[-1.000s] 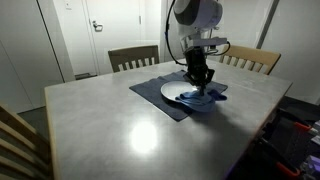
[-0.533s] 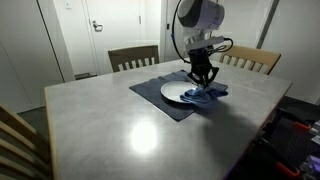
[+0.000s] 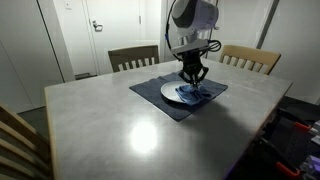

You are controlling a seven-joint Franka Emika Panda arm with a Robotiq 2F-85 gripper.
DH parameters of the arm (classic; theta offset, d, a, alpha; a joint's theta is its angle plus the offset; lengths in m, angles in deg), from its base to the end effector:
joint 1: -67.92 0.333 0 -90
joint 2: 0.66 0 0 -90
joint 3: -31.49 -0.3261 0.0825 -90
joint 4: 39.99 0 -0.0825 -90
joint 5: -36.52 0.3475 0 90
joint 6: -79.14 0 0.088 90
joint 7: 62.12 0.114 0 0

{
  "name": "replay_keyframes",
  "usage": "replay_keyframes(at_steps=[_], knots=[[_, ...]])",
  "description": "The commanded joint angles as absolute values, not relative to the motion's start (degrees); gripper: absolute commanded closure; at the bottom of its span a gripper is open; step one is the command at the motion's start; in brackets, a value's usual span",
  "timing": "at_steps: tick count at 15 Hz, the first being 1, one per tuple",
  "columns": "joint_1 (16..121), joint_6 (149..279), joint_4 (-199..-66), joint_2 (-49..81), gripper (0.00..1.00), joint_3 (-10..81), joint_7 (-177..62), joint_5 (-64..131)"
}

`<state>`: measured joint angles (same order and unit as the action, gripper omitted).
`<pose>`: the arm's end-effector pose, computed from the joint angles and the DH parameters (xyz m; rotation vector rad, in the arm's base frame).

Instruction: Use the blue towel to wipe the white plate

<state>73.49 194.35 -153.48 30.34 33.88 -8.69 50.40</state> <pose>0.5285 0.0453 0.1936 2.5569 -1.4594 -0.7902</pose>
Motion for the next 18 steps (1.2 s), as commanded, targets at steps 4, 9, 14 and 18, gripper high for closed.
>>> replay_keyframes(at_steps=[4, 9, 14, 18], knots=[[76.5, 199.3, -151.0, 31.5, 0.99, 34.8, 0.1, 45.5], [77.3, 205.0, -149.0, 33.0, 0.99, 33.6, -1.4, 41.6], [77.6, 213.7, -147.5, 35.2, 0.99, 31.5, -9.4, 40.8], [74.5, 214.1, -147.7, 34.3, 0.99, 27.6, -23.1, 45.4]])
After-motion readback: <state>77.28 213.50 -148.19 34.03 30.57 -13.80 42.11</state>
